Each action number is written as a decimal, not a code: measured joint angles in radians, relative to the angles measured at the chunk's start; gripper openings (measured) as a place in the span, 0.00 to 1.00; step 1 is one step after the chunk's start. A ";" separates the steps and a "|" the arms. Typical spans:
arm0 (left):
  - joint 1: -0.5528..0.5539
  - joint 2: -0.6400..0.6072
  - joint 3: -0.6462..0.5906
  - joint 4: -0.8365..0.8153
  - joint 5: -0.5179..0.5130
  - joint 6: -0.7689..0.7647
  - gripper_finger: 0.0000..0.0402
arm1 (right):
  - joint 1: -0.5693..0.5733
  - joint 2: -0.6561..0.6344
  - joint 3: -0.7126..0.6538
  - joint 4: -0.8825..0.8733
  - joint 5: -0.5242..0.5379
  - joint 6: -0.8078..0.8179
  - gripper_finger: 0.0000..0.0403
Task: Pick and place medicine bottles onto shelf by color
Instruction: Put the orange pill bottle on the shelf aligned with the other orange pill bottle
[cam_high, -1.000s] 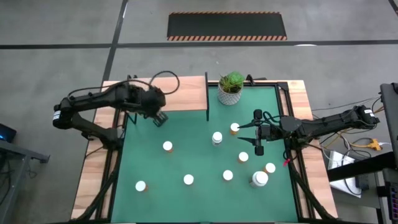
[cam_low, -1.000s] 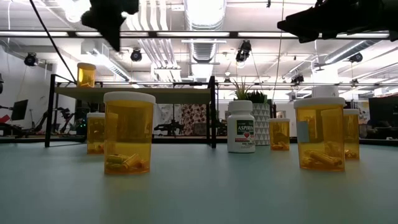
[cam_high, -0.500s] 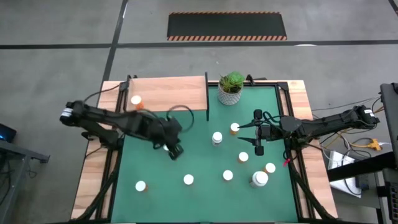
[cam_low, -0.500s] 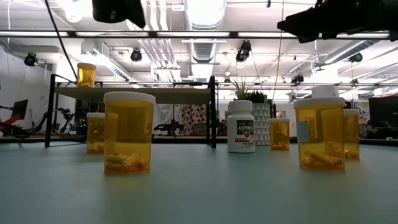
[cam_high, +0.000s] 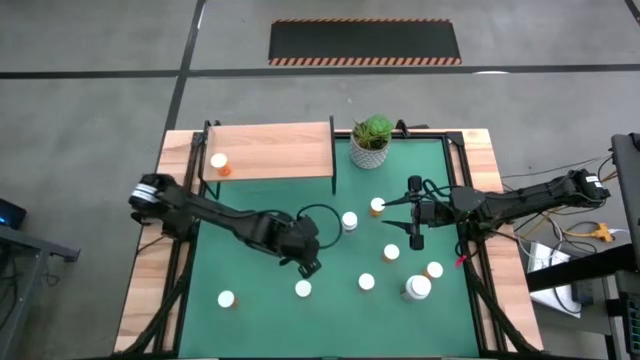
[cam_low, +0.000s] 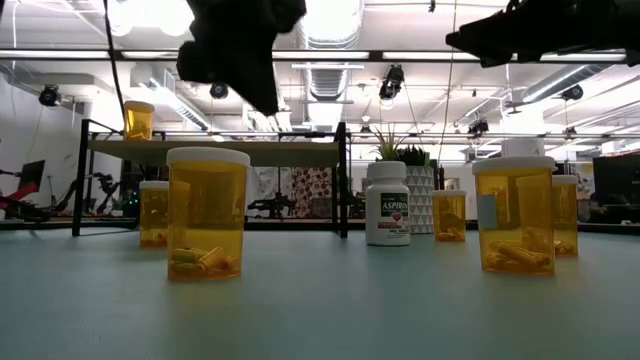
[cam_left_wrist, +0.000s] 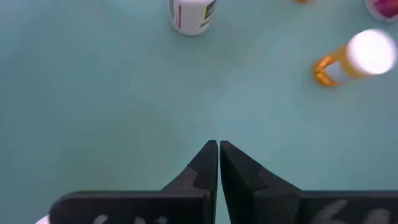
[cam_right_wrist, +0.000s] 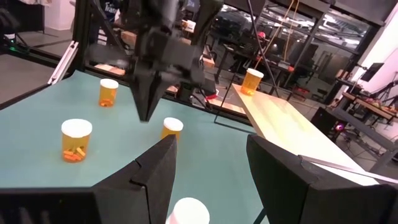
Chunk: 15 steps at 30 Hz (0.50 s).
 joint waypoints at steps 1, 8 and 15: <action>0.000 0.012 0.000 0.000 0.002 -0.011 0.00 | 0.000 0.000 0.000 0.001 0.000 0.002 0.46; -0.005 0.036 -0.002 -0.001 0.017 -0.051 0.00 | 0.000 0.001 0.000 -0.003 0.000 0.015 0.46; -0.013 0.015 -0.003 -0.016 0.043 -0.098 0.00 | 0.000 0.000 0.000 -0.025 -0.001 0.031 0.46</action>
